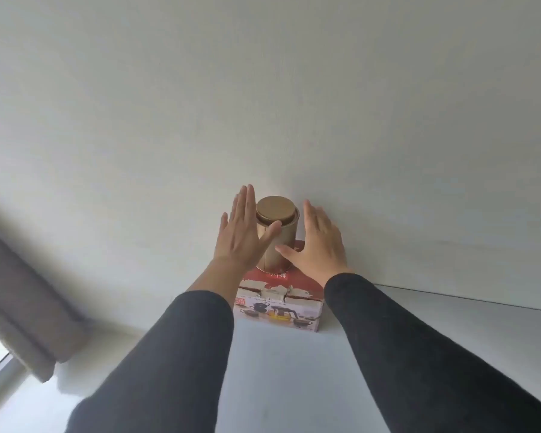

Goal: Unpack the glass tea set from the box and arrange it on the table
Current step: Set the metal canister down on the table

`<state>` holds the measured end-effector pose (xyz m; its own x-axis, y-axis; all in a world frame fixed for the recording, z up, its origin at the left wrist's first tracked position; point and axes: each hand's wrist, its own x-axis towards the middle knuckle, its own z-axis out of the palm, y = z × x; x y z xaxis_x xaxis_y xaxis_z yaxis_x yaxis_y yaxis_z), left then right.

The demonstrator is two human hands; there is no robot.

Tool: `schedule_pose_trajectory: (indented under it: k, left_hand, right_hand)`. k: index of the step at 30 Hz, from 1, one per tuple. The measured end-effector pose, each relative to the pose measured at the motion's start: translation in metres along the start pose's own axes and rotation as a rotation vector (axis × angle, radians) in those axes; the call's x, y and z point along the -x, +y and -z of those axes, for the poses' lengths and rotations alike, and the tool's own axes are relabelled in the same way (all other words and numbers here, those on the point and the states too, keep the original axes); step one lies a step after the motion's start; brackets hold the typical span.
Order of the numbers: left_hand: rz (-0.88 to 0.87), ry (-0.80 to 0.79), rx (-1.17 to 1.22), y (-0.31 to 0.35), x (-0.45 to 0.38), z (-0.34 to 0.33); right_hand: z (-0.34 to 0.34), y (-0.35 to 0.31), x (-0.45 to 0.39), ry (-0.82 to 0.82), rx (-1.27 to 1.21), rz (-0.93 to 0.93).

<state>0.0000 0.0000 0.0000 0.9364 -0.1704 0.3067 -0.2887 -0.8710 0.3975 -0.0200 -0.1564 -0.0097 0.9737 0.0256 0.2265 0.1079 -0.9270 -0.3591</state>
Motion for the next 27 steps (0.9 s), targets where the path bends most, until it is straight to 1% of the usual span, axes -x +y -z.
schedule_pose_trajectory:
  k: [4, 7, 9, 11, 16, 20, 24, 27]
  left_hand:
    - [0.053, -0.106, 0.119, -0.015, -0.009, -0.008]
    - [0.07, -0.177, 0.214, -0.017, -0.012, -0.012]
    - [0.07, -0.159, 0.25, -0.017, -0.013, -0.013]
    - [0.064, -0.132, 0.265, -0.014, -0.011, -0.013]
    - [0.066, -0.113, 0.292, 0.006, -0.004, -0.014]
    - [0.003, -0.133, 0.34, 0.058, 0.001, -0.019]
    - [-0.12, -0.177, 0.387, 0.137, 0.006, -0.033]
    - [-0.18, -0.257, 0.445, 0.205, 0.015, -0.053]
  right_hand:
    - [-0.015, -0.013, -0.012, 0.041, -0.106, -0.041]
    - [-0.028, -0.017, -0.019, 0.067, -0.305, -0.121]
    - [-0.033, -0.019, -0.019, 0.105, -0.437, -0.159]
    - [-0.036, -0.018, -0.017, 0.122, -0.512, -0.185]
    - [-0.02, -0.008, -0.003, 0.122, -0.473, -0.213]
    - [0.017, 0.025, 0.02, 0.176, -0.436, -0.274]
    - [0.065, 0.081, 0.057, 0.27, -0.392, -0.354]
    - [0.103, 0.132, 0.093, 0.327, -0.346, -0.427]
